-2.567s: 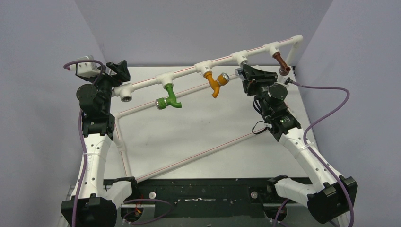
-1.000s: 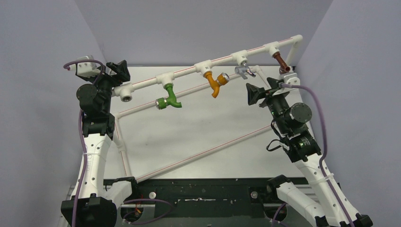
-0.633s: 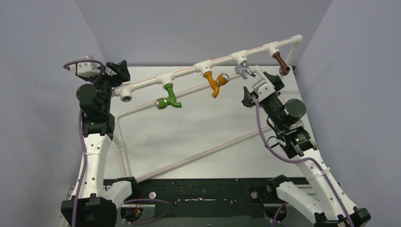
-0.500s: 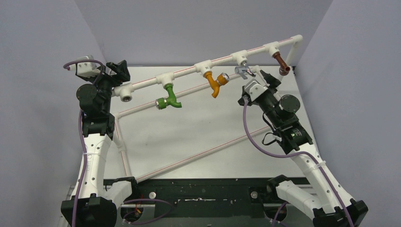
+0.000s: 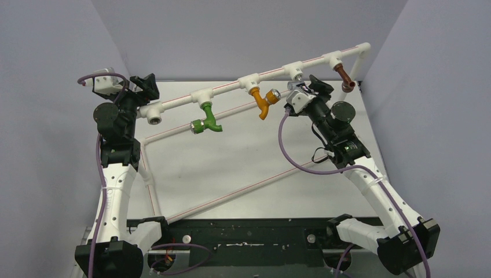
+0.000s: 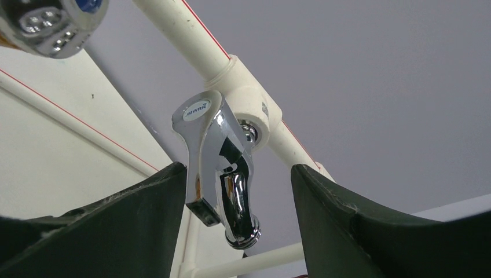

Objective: Install the water faucets

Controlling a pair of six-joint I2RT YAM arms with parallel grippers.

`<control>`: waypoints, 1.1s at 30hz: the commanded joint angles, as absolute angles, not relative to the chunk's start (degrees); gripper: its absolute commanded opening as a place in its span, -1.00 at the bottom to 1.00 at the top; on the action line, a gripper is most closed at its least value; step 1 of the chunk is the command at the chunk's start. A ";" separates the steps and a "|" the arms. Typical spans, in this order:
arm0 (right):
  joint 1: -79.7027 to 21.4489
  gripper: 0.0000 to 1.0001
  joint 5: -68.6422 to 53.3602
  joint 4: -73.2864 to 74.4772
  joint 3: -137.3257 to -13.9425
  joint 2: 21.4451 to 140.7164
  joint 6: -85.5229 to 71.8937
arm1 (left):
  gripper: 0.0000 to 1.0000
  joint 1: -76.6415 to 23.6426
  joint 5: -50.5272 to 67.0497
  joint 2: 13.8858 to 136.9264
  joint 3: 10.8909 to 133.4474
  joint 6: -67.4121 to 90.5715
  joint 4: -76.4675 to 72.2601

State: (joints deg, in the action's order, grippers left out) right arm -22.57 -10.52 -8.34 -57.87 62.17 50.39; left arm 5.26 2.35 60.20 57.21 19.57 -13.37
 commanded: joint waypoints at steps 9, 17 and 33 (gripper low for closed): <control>-22.95 -0.44 -10.99 -18.73 -61.19 65.39 43.35 | 0.80 6.42 5.24 65.13 51.91 20.38 2.28; -23.89 -1.00 -9.01 -24.97 -57.86 64.53 31.20 | 0.80 6.66 5.36 65.13 51.93 20.39 2.28; -23.83 -1.00 9.80 -27.77 -54.92 60.69 -22.69 | 0.80 6.68 5.80 65.13 51.88 20.65 2.20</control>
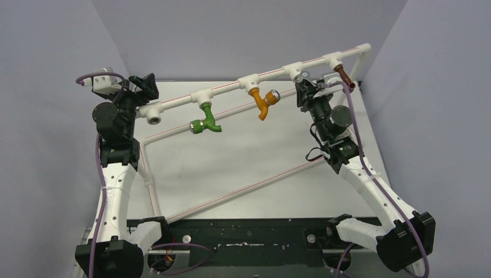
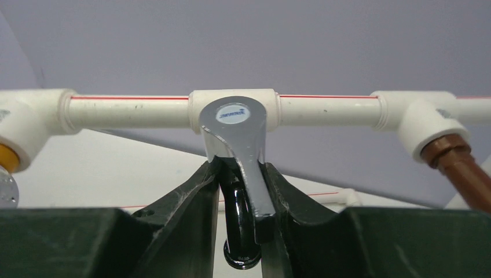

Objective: Install the water faucets

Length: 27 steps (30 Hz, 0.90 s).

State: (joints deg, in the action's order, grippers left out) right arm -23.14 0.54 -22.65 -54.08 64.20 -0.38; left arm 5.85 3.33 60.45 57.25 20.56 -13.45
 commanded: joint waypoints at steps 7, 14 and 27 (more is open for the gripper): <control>-23.90 -1.00 13.13 -21.78 -54.80 60.03 -50.58 | 0.80 6.68 5.99 65.00 51.80 20.72 2.05; -23.95 -1.00 13.66 -15.31 -54.69 60.38 -74.75 | 0.80 6.68 6.23 64.78 51.82 20.83 1.94; -23.99 -1.00 11.79 -4.20 -55.03 58.10 -99.88 | 0.80 6.68 6.33 64.69 51.84 20.98 1.91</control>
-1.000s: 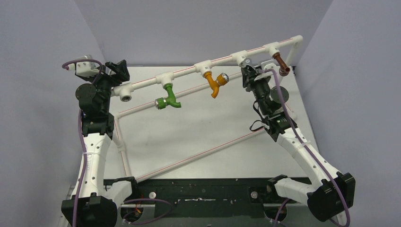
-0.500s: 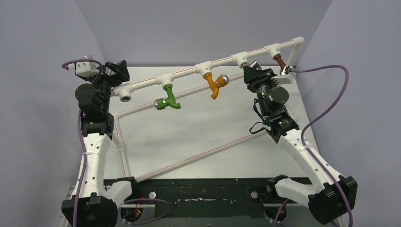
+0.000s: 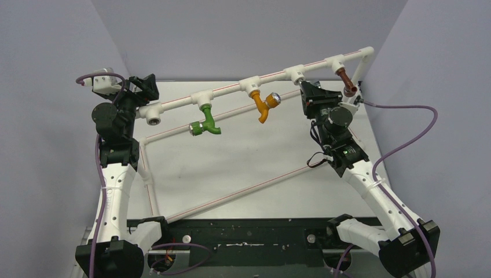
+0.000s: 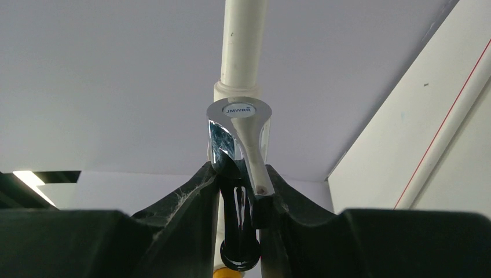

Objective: Install the water faucets

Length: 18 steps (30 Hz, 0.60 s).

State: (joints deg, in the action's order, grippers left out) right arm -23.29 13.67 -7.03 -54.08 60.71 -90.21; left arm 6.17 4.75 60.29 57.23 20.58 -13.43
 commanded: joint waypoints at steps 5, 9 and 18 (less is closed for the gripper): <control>-24.24 -0.90 10.92 -2.30 -56.74 58.07 -99.94 | 0.80 6.68 6.33 64.72 51.86 21.00 1.90; -24.22 -0.45 10.33 -3.98 -55.42 57.43 -98.50 | 0.80 6.70 6.33 64.74 51.79 20.98 1.93; -24.19 0.28 7.69 -4.81 -52.12 54.95 -93.71 | 0.80 6.76 6.41 64.84 51.87 20.99 1.91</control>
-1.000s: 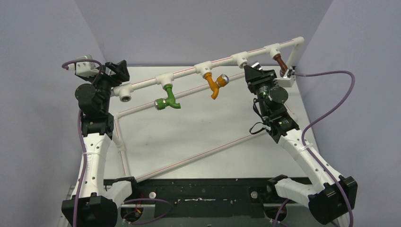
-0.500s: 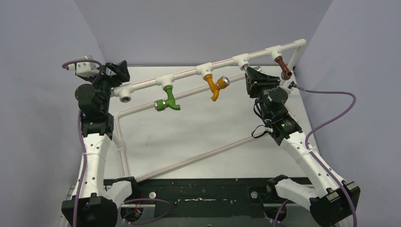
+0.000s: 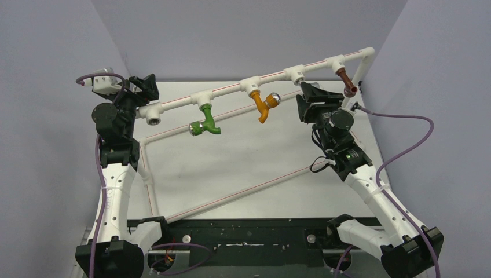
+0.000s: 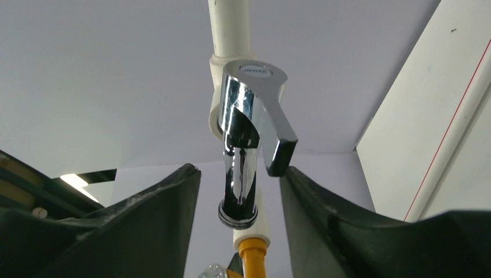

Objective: Install the water faucets

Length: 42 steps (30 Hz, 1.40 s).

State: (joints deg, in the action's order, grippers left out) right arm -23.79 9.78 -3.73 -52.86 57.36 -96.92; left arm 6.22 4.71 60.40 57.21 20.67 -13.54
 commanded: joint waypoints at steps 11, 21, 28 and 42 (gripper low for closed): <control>-24.02 0.50 10.79 7.25 -54.09 47.07 -75.59 | 0.80 6.85 6.46 65.04 51.90 21.01 1.97; -23.99 0.51 9.90 7.45 -56.25 43.72 -49.18 | 0.80 6.94 6.59 65.12 51.85 21.09 1.90; -23.99 0.52 3.10 5.46 -60.09 43.61 -19.37 | 0.80 7.03 6.64 65.19 51.87 21.16 1.93; -24.25 0.64 -6.60 2.62 -59.22 46.83 40.49 | 0.80 7.12 7.16 65.35 51.79 21.36 1.75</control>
